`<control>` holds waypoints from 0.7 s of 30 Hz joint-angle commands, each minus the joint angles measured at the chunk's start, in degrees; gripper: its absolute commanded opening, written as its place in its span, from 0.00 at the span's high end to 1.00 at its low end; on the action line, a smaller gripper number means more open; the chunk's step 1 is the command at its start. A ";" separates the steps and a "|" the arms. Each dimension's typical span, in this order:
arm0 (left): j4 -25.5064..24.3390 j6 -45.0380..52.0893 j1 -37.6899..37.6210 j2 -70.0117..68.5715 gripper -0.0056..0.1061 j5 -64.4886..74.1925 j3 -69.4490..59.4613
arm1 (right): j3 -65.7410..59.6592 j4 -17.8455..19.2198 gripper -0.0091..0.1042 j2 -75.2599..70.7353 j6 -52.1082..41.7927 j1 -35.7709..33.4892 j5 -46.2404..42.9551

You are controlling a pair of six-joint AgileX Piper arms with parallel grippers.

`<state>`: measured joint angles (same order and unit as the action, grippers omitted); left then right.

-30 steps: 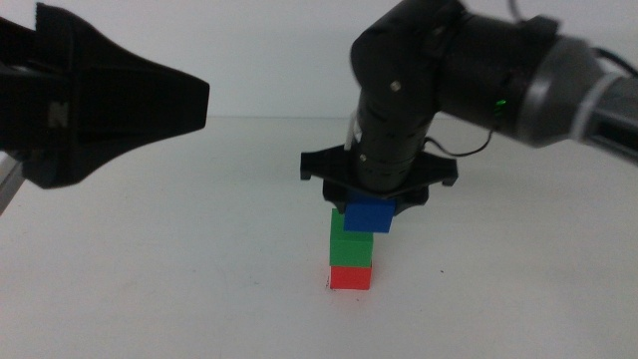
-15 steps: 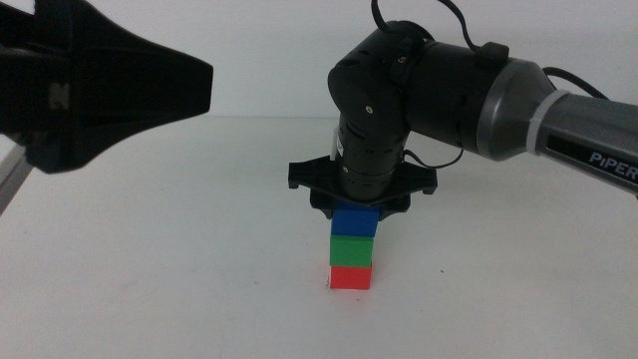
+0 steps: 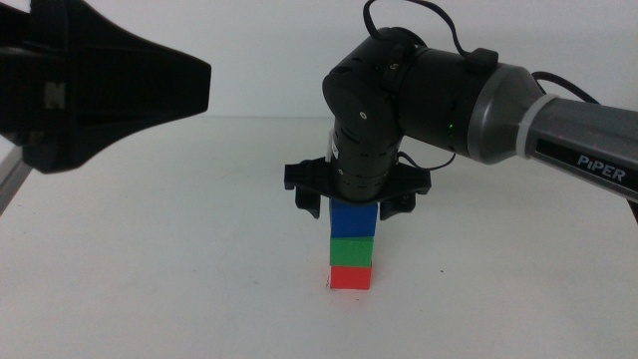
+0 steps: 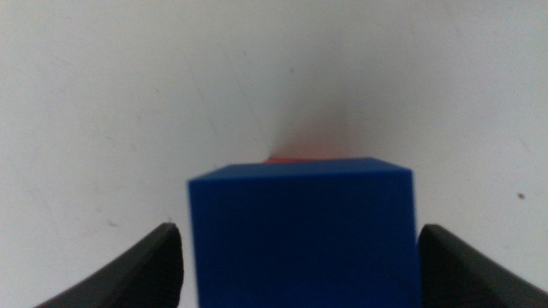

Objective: Stack red cubes first, then green, then blue cubes in a specific spot.

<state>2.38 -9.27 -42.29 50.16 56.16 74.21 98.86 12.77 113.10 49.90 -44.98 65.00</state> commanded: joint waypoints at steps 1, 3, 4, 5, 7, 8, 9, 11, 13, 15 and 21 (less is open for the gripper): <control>0.04 0.00 -0.01 -0.26 0.11 -0.72 -0.22 | 0.17 0.93 0.13 -1.09 -0.36 -0.11 -1.46; 0.04 0.00 -0.01 -0.26 0.11 -0.72 -0.22 | 0.05 1.06 0.10 -5.27 -0.41 -0.11 -1.85; 0.04 0.00 -0.01 -0.26 0.11 -0.72 -0.22 | -0.38 1.55 0.10 -7.57 -1.06 -0.11 -1.70; 0.04 0.00 -0.01 -0.26 0.11 -0.72 -0.22 | -1.33 2.08 0.10 -10.34 -2.22 -0.11 -1.70; 0.04 0.00 -0.01 -0.26 0.11 -0.72 -0.22 | -4.41 3.10 0.10 -17.13 -4.30 0.50 -1.84; 0.04 0.00 -0.01 -0.26 0.11 -0.72 -0.22 | -7.02 3.38 0.10 -21.01 -5.68 1.19 -2.31; 0.04 0.00 -0.01 -0.26 0.11 -0.72 -0.22 | -10.15 3.61 0.10 -24.34 -7.32 2.32 -3.15; 0.04 0.00 -0.01 -0.26 0.11 -0.72 -0.22 | -17.50 3.38 0.10 -32.96 -12.66 5.87 -6.36; 0.04 0.00 -0.01 -0.26 0.11 -0.72 -0.22 | -24.40 2.00 0.10 -40.79 -19.09 10.60 -10.27; 0.04 0.00 -0.01 -0.26 0.11 -0.72 -0.22 | -31.56 -1.21 0.10 -48.91 -28.20 16.82 -15.44; 0.04 0.00 -0.01 -0.26 0.11 -0.72 -0.22 | -43.45 -16.99 0.10 -63.20 -47.60 32.48 -28.57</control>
<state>2.38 -9.27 -42.29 50.16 56.16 74.21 57.49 0.52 52.57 8.27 -15.62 40.68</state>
